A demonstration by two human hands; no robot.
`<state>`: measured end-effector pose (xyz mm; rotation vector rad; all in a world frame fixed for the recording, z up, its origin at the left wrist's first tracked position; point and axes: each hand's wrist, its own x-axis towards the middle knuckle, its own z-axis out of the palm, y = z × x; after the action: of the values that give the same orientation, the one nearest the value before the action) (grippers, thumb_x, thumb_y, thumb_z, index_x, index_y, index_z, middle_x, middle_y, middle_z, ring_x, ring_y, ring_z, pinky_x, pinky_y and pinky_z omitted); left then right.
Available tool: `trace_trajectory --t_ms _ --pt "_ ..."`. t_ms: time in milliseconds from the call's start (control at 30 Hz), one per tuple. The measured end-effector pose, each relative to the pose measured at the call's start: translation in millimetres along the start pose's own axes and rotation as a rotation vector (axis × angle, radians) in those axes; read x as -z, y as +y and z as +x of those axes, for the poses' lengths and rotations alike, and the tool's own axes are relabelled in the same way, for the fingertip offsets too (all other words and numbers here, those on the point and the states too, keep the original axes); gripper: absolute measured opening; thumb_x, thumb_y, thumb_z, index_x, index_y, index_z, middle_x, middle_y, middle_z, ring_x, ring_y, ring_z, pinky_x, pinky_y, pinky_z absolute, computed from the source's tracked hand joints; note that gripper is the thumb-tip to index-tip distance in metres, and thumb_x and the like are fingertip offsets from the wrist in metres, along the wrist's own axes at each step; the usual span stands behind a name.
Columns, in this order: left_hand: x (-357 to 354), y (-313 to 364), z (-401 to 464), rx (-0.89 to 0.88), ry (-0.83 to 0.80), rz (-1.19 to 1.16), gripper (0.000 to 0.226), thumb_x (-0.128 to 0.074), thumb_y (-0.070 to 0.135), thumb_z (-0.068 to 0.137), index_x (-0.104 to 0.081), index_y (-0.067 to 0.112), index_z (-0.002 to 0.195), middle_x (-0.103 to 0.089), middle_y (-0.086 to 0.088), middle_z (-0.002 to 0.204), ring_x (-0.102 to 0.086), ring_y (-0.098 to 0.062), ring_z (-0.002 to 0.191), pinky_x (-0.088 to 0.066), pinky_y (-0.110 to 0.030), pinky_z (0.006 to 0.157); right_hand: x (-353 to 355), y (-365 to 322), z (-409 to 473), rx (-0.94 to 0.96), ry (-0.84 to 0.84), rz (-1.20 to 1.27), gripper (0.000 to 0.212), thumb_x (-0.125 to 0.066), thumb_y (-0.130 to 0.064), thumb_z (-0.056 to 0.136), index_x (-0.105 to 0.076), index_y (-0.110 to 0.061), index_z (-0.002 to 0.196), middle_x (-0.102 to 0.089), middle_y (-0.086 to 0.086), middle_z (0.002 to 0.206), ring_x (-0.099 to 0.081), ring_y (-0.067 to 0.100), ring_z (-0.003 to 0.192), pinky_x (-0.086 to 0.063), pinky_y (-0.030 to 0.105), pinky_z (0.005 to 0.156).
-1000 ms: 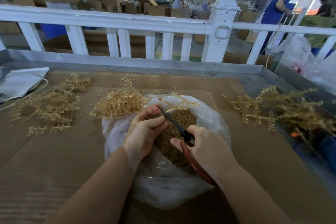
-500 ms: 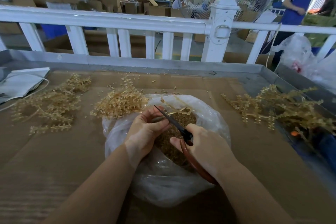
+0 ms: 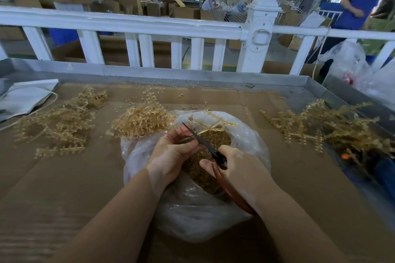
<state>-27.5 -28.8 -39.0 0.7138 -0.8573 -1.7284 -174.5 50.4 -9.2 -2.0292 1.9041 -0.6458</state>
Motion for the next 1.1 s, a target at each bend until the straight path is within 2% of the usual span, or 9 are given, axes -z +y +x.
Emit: trace_trajectory --t_ms 167,333,433,567,767,900,1033,1100 --pt "-2 1 -2 0.001 -0.007 -0.01 0.033 -0.049 -0.026 0.075 -0.058 0.002 0.091 -0.069 -0.007 0.072 -0.07 -0.017 0.07 -0.057 -0.023 0.064 0 2 2 -0.003 -0.008 0.002 0.035 -0.048 -0.061 0.088 -0.047 -0.027 0.082 -0.055 -0.008 0.073 -0.057 0.01 0.072 -0.04 0.02 0.061" --pt "-5 2 -4 0.007 0.005 0.018 0.032 -0.049 -0.026 0.076 -0.058 0.002 0.087 -0.068 -0.007 0.071 -0.069 -0.016 0.067 -0.057 -0.022 0.061 -1 4 3 -0.008 -0.002 -0.015 0.039 -0.048 -0.062 0.088 -0.055 -0.024 0.09 -0.063 -0.004 0.084 -0.061 0.011 0.079 -0.047 0.022 0.069" --pt "-5 2 -4 0.006 0.011 0.019 0.032 -0.049 -0.026 0.076 -0.058 0.002 0.086 -0.067 -0.009 0.073 -0.069 -0.017 0.067 -0.058 -0.024 0.062 -2 4 3 -0.017 0.0 -0.018 0.042 -0.048 -0.063 0.087 -0.058 -0.023 0.092 -0.063 -0.004 0.083 -0.061 0.012 0.079 -0.05 0.025 0.072" --pt "-6 1 -5 -0.005 0.001 0.04 0.031 -0.049 -0.026 0.076 -0.058 0.003 0.083 -0.069 -0.007 0.068 -0.069 -0.017 0.064 -0.057 -0.023 0.059 -1 5 1 -0.019 0.011 -0.033 0.042 -0.048 -0.064 0.087 -0.057 -0.023 0.087 -0.061 -0.005 0.076 -0.061 0.013 0.074 -0.049 0.026 0.068" --pt "-6 -2 -3 -0.008 0.019 0.05 0.031 -0.053 -0.025 0.075 -0.059 0.003 0.086 -0.069 -0.009 0.07 -0.069 -0.019 0.065 -0.057 -0.025 0.06 0 5 -1 -0.008 0.016 -0.046 0.045 -0.048 -0.065 0.086 -0.06 -0.022 0.094 -0.065 -0.004 0.084 -0.062 0.01 0.077 -0.05 0.021 0.068" --pt "-4 -3 -2 -0.008 0.046 0.046 0.033 -0.053 -0.025 0.075 -0.059 0.003 0.09 -0.07 -0.007 0.072 -0.07 -0.019 0.068 -0.056 -0.024 0.058 6 4 -7 -0.027 -0.036 -0.007 0.044 -0.051 -0.067 0.083 -0.056 -0.024 0.094 -0.064 -0.007 0.088 -0.061 0.012 0.083 -0.052 0.031 0.077" --pt "-4 -3 0 -0.007 0.089 -0.017 0.037 -0.053 -0.026 0.074 -0.061 0.005 0.094 -0.069 -0.01 0.075 -0.07 -0.02 0.069 -0.056 -0.024 0.059 17 5 -13 -0.03 -0.058 0.002 0.038 -0.055 -0.07 0.077 -0.052 -0.033 0.088 -0.059 -0.014 0.079 -0.057 0.004 0.077 -0.045 0.024 0.066" --pt "-5 -3 -1 -0.005 0.096 -0.026 0.039 -0.053 -0.026 0.075 -0.06 0.005 0.097 -0.068 -0.01 0.076 -0.07 -0.019 0.068 -0.057 -0.023 0.059 22 8 -15 -0.029 -0.058 -0.008 0.032 -0.059 -0.064 0.078 -0.053 -0.034 0.085 -0.059 -0.015 0.079 -0.057 0.003 0.077 -0.043 0.022 0.064"
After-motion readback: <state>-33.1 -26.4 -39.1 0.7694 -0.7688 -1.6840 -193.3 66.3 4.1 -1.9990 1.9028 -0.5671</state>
